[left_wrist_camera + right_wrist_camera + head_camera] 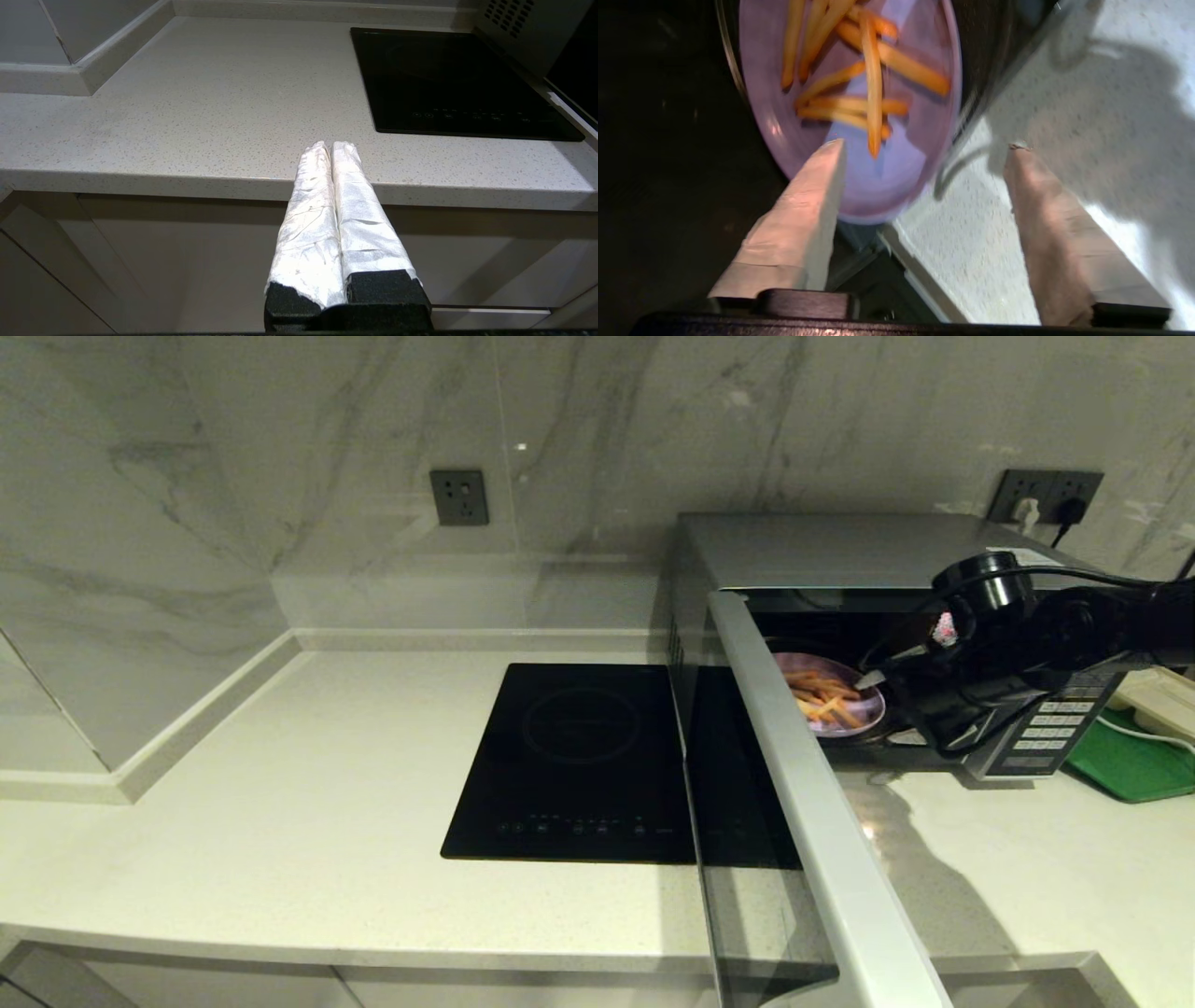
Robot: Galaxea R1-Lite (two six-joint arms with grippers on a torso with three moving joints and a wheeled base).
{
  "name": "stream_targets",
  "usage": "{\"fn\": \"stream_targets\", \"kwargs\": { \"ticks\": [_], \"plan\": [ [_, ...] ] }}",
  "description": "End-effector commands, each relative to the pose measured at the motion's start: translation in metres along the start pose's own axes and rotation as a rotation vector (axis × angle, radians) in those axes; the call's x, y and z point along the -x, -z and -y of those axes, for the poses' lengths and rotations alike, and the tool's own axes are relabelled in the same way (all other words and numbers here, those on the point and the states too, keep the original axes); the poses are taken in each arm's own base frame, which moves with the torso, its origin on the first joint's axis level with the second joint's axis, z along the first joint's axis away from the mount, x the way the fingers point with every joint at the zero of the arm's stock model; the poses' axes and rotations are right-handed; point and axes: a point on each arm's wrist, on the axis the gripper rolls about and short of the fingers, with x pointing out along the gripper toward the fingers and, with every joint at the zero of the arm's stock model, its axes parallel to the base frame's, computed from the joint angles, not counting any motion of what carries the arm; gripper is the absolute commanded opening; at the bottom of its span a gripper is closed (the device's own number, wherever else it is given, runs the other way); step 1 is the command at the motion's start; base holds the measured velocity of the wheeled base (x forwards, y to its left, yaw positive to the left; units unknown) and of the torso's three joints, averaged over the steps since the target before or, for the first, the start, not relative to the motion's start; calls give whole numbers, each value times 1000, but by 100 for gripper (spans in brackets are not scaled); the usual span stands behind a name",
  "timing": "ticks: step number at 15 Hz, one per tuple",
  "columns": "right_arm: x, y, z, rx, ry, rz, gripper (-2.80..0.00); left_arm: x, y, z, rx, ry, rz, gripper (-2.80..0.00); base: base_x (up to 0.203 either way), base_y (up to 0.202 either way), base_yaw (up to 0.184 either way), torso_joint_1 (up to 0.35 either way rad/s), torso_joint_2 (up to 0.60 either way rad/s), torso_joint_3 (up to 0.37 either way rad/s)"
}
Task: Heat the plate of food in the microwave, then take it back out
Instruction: Put the plate in the microwave oven, then close the microwave oven
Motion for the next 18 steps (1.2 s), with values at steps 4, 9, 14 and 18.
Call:
{"fn": "stream_targets", "kwargs": {
  "ticks": [4,9,14,18],
  "plan": [
    [48,16,29,40,26,-46,0,0,0,0,2,-1,1,-280,0,0,0,0,0,0],
    [110,28,57,108,-21,-57,-280,0,0,0,0,-1,1,-280,0,0,0,0,0,0],
    [178,30,46,299,-74,-71,-280,0,0,0,2,-1,1,-280,0,0,0,0,0,0],
    [224,63,17,464,-56,-162,-280,0,0,0,1,-1,1,-280,0,0,0,0,0,0]
  ]
}}
